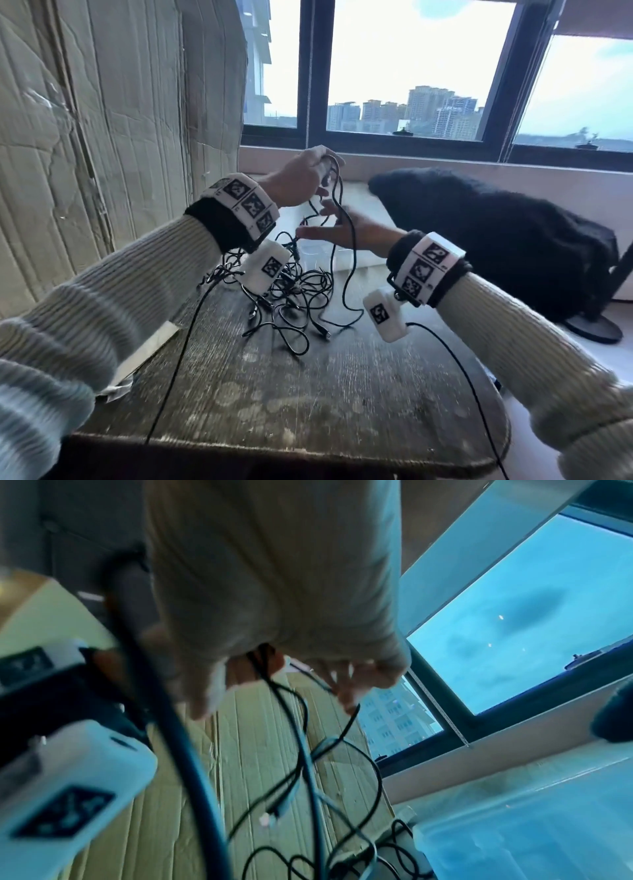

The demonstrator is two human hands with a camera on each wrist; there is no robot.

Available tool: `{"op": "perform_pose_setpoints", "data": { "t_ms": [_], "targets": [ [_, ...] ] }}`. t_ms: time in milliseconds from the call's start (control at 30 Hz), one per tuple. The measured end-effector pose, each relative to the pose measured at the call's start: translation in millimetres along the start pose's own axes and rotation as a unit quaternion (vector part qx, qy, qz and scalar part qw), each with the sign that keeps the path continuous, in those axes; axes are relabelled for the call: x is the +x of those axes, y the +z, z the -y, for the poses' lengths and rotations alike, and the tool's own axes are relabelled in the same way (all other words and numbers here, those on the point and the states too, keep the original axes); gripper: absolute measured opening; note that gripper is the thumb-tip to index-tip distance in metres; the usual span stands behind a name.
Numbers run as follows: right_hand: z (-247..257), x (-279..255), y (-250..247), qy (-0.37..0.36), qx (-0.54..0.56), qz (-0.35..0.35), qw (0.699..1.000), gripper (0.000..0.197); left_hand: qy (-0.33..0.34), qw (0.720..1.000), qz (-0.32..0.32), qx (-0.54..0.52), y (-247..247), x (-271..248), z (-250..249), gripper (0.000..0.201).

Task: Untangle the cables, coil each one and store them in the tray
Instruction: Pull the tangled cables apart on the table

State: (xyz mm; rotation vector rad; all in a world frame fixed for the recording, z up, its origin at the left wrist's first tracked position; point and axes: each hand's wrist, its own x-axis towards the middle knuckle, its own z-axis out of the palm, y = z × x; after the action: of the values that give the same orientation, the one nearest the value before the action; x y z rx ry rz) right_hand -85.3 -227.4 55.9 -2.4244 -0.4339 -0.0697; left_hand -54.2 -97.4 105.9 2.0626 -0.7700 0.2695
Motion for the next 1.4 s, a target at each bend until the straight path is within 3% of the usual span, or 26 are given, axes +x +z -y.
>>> {"op": "perform_pose_setpoints", "data": {
  "t_ms": [67,133,167,233,300,367,433,467,500,600,633,700,800,867,967,1033,1100,1133,1200,1267,1300,1333,1400],
  "targets": [
    [-6.3,6.5,2.0,0.004,0.003,-0.081,0.997,0.076,0.000,0.999,0.010,-0.037,-0.1,-1.1,-8.1,0.029],
    [-10.8,7.8,-3.0,0.013,0.076,-0.136,0.988,0.056,0.007,0.999,0.007,-0.038,-5.3,-2.0,-11.4,0.031],
    [-13.3,8.4,-7.2,0.006,0.116,-0.125,0.985,0.041,0.011,0.999,0.001,-0.042,-8.6,-2.5,-11.6,0.031],
    [-14.7,8.5,-14.0,-0.014,0.241,-0.040,0.970,0.018,0.013,0.999,-0.017,-0.043,-12.7,-3.7,-11.6,0.032],
    [-16.8,6.5,-18.8,-0.021,0.391,0.036,0.919,0.016,0.011,0.999,-0.037,-0.013,-15.0,-6.6,-10.5,0.033],
    [-16.7,0.5,-24.0,-0.016,0.512,0.090,0.854,0.041,0.003,0.999,-0.049,0.017,-16.9,-7.2,-5.5,0.038],
    [-17.5,-6.0,-29.8,-0.025,0.563,0.144,0.814,0.088,-0.005,0.998,-0.050,0.042,-18.0,-7.0,0.6,0.042],
    [-16.6,-8.4,-30.9,-0.027,0.555,0.163,0.815,0.104,-0.011,0.997,-0.049,0.052,-16.5,-7.2,2.1,0.043],
    [-14.8,-9.3,-28.8,-0.021,0.523,0.153,0.838,0.110,-0.021,0.997,-0.049,0.055,-14.5,-5.8,4.4,0.042],
    [-4.5,-5.4,-9.2,0.013,0.293,0.051,0.955,0.104,-0.026,0.998,-0.042,0.028,-8.5,-1.5,5.3,0.037],
    [-2.5,-2.7,-1.5,0.016,0.227,0.040,0.973,0.102,-0.017,0.999,-0.040,0.022,-6.8,-0.5,4.4,0.033],
    [-3.6,4.1,11.6,0.013,0.193,0.010,0.981,0.083,0.005,0.999,-0.033,0.029,-5.0,0.2,-1.1,0.032],
    [-6.8,9.5,11.2,-0.003,0.216,-0.034,0.976,0.012,0.012,1.000,-0.018,0.012,-8.4,-3.7,-6.8,0.040],
    [-9.7,13.3,3.4,0.014,0.246,-0.064,0.967,0.018,0.009,1.000,-0.019,-0.019,-11.0,-7.4,-0.8,0.043],
    [-8.5,18.5,-12.0,0.046,0.355,-0.121,0.926,0.020,-0.039,0.998,-0.022,-0.038,-5.1,-16.0,16.0,0.084],
    [-2.6,20.2,-23.0,0.050,0.440,-0.149,0.884,0.018,-0.093,0.992,0.070,-0.052,9.0,-24.7,27.9,0.105],
    [6.7,19.7,-32.2,0.043,0.517,-0.163,0.839,0.015,-0.103,0.978,0.183,0.015,30.2,-34.4,40.9,0.107],
    [11.5,19.5,-36.3,0.039,0.558,-0.165,0.812,0.019,-0.092,0.976,0.197,0.033,40.8,-37.2,49.9,0.101],
    [17.0,18.4,-44.4,0.030,0.637,-0.150,0.756,0.032,-0.080,0.979,0.188,0.007,55.4,-39.3,64.1,0.061],
    [16.8,12.8,-54.0,0.026,0.672,-0.123,0.730,0.037,-0.066,0.983,0.174,0.010,55.5,-39.1,71.6,0.030],
    [14.3,8.8,-59.0,0.029,0.660,-0.117,0.742,0.037,-0.054,0.983,0.171,0.042,49.9,-39.4,72.4,0.027],
    [9.6,4.8,-64.5,0.036,0.620,-0.127,0.773,0.036,-0.038,0.981,0.173,0.085,43.6,-38.5,75.4,0.026],
    [-3.7,-2.5,-73.5,0.054,0.463,-0.180,0.866,0.030,-0.009,0.969,0.185,0.164,27.1,-38.8,81.1,0.023]
  ]
}}
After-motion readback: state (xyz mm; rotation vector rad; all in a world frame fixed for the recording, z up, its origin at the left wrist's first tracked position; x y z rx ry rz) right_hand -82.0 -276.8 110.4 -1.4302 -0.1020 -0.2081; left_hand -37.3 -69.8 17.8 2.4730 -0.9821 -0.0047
